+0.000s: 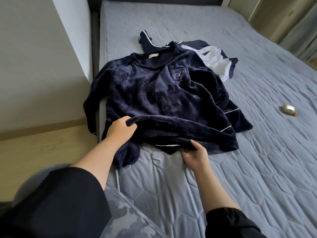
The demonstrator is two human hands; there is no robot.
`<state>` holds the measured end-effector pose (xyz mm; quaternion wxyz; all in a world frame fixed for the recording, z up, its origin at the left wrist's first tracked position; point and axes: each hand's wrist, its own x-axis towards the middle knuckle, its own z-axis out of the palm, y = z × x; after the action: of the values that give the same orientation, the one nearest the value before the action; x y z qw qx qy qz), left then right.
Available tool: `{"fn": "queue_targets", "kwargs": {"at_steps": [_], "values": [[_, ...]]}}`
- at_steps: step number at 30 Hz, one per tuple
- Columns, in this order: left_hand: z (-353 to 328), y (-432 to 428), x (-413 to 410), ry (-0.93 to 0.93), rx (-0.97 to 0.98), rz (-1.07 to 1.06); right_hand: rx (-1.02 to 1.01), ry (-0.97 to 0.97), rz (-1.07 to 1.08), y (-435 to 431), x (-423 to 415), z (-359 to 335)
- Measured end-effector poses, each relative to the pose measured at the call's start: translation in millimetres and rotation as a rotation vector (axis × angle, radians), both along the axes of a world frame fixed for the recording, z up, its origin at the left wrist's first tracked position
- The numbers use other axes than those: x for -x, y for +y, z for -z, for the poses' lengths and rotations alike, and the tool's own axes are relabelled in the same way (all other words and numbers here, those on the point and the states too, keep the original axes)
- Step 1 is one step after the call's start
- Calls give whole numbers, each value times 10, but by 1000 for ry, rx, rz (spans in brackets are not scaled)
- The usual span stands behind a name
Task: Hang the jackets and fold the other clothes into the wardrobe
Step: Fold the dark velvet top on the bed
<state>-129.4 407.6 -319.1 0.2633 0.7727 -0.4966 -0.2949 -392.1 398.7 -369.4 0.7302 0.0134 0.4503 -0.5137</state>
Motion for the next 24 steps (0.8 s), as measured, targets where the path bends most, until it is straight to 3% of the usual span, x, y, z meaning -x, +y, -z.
{"fn": "queue_targets", "kwargs": {"at_steps": [4, 6, 8, 10, 13, 15, 18, 20, 22, 23, 24], "values": [[8, 44, -3, 15, -15, 179, 15, 386, -214, -49, -172, -49], [27, 69, -3, -165, -69, 318, 38, 691, -235, -96, -135, -127], [73, 89, 0, -425, -124, 413, 63, 815, -172, -158, -50, -238], [90, 92, -20, -503, -98, 346, 95, 614, -91, -223, 67, -299], [48, 60, -121, -398, -41, 85, 59, -45, 99, -227, 220, -350], [6, 67, -167, -413, -33, -16, 51, -69, 134, -195, 244, -322], [-82, 77, -84, -687, 193, 26, 21, 124, 109, -156, 165, -250], [-168, 78, 112, -823, 551, 213, 16, 171, 23, -142, 75, -194], [-161, 142, 367, -906, 795, 581, 30, 181, -100, -96, -44, -167], [-121, 198, 479, -946, 751, 759, 26, 212, -154, -80, -95, -150], [-78, 263, 556, -949, 551, 868, 19, 262, -177, -70, -134, -141]]}}
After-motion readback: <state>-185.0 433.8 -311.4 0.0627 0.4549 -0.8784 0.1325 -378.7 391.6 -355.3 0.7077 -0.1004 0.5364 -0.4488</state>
